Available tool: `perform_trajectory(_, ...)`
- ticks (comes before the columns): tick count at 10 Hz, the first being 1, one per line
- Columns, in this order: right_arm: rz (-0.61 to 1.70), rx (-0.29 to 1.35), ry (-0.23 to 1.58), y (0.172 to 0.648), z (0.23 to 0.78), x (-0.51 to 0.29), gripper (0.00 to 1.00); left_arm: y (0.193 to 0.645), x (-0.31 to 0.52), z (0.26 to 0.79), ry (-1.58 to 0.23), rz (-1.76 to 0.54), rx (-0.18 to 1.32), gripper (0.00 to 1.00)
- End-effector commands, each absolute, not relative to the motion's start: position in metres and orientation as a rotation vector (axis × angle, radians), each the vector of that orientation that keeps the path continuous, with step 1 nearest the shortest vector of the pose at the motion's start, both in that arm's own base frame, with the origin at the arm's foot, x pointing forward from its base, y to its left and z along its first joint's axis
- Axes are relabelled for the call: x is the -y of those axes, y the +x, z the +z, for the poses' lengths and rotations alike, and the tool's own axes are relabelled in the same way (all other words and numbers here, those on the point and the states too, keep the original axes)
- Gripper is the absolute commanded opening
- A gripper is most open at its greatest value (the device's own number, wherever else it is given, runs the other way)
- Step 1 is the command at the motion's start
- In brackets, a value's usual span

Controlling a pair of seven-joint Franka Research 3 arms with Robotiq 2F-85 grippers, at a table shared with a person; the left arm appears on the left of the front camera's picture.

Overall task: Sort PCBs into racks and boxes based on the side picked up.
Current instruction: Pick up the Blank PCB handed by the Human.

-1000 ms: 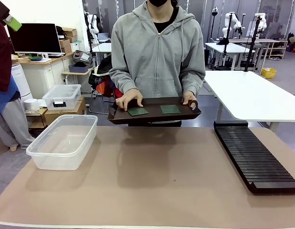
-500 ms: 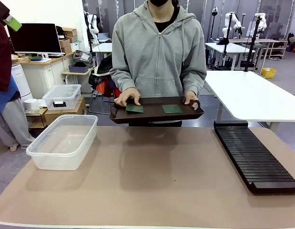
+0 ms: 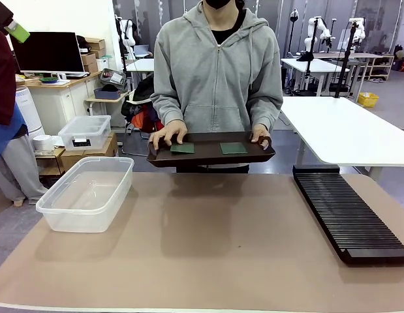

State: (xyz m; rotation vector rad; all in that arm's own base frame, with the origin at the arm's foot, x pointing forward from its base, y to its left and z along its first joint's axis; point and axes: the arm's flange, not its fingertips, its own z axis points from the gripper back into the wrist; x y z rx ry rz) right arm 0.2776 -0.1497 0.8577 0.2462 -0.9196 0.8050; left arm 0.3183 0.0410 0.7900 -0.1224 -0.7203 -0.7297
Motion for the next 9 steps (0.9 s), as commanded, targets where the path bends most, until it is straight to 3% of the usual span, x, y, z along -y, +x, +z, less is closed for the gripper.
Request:
perform_trajectory(1,0.814,0.943,0.266,0.2858,0.8598,0.1493,1.00,0.3182,-0.0412,0.7894,-0.127,-0.727,0.720,1.00)
perform_trajectory(9,0.805,0.920,0.246,0.2776,0.8577,0.1497,1.00,0.3182,-0.0412,0.7894,-0.127,-0.727,0.720,1.00)
